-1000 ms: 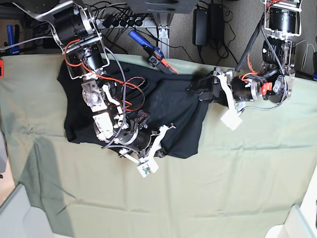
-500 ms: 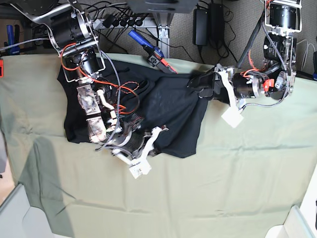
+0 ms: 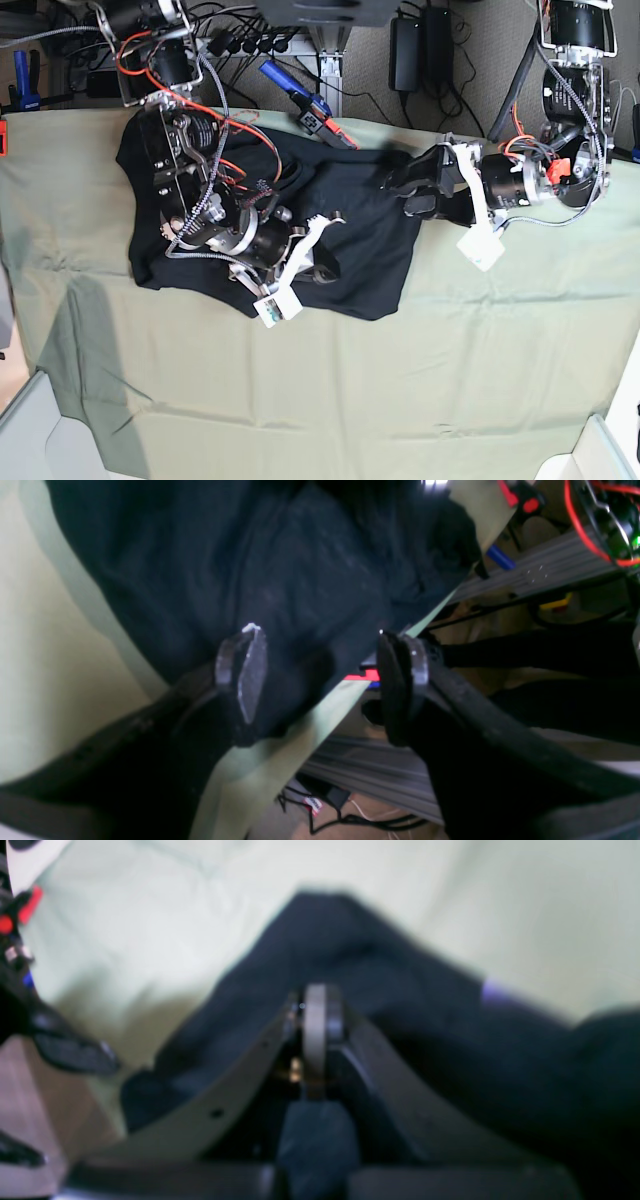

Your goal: Fold the T-shirt properly

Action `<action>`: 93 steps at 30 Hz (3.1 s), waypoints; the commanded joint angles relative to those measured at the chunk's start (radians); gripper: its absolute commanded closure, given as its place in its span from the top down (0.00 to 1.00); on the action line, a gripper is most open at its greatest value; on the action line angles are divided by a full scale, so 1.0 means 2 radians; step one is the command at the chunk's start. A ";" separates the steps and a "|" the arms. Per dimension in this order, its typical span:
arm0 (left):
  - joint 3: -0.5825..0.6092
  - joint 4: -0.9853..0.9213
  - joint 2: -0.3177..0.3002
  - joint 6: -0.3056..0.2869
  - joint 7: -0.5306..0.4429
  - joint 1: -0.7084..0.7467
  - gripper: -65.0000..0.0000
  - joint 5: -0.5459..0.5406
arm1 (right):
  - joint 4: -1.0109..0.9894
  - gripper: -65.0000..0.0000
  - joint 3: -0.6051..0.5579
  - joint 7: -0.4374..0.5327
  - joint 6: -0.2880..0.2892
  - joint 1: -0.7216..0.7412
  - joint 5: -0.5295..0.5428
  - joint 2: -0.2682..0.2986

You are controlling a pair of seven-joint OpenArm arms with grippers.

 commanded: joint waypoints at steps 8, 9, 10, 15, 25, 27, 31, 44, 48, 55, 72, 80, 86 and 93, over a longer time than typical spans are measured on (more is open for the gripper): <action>-0.002 0.008 -0.006 -0.010 -0.019 -0.003 0.59 0.005 | 0.010 0.00 0.002 0.000 0.047 -0.045 0.015 0.051; -0.002 0.008 -0.006 -0.010 -0.019 -0.002 0.59 0.009 | 0.010 0.00 0.002 0.000 0.047 -0.047 0.018 0.061; -0.002 0.008 -0.006 -0.010 -0.019 -0.002 0.59 0.009 | 0.010 0.00 0.002 0.000 0.047 -0.050 0.017 0.071; -0.002 0.008 -0.006 -0.010 -0.022 0.000 0.59 0.008 | 0.010 0.00 0.002 0.003 0.047 -0.054 0.019 0.107; -0.002 -0.005 -0.006 -0.010 -0.035 0.002 0.59 0.029 | 0.064 0.00 0.002 -0.014 0.060 -0.059 0.079 0.112; -0.002 -0.016 -0.006 -0.010 -0.040 0.002 0.59 0.036 | 0.083 0.00 0.002 -0.019 0.060 -0.064 0.080 0.107; -0.002 -0.025 -0.006 -0.010 -0.042 0.004 0.59 0.035 | 0.089 0.00 0.001 -0.027 0.062 -0.076 0.096 0.095; -0.002 -0.026 -0.006 -0.010 -0.062 0.048 0.59 0.039 | 0.083 0.00 -0.003 -0.024 0.064 -0.123 0.062 0.090; -0.002 -0.026 -0.006 -0.010 -0.064 0.055 0.59 0.038 | 0.081 0.00 -0.003 -0.016 0.064 -0.123 0.062 0.090; -0.004 0.001 -0.006 -0.010 -0.064 0.053 0.59 0.022 | 0.099 0.00 0.016 0.019 0.064 -0.099 0.043 0.085; -0.004 0.017 -0.021 -0.010 -0.066 0.019 0.59 0.046 | 0.098 0.00 0.320 -0.057 0.064 -0.102 0.141 0.106; -0.004 0.017 -0.024 -0.010 -0.072 0.017 0.59 0.046 | 0.097 0.44 0.382 -0.058 0.063 -0.162 0.121 0.143; -0.004 0.017 -0.024 -0.010 -0.072 0.017 0.59 0.046 | 0.071 0.60 0.383 -0.040 0.063 -0.170 0.108 0.173; -0.004 0.017 -0.024 -0.010 -0.073 0.017 0.59 0.046 | -0.014 0.59 0.373 -0.039 0.064 -0.166 0.146 0.175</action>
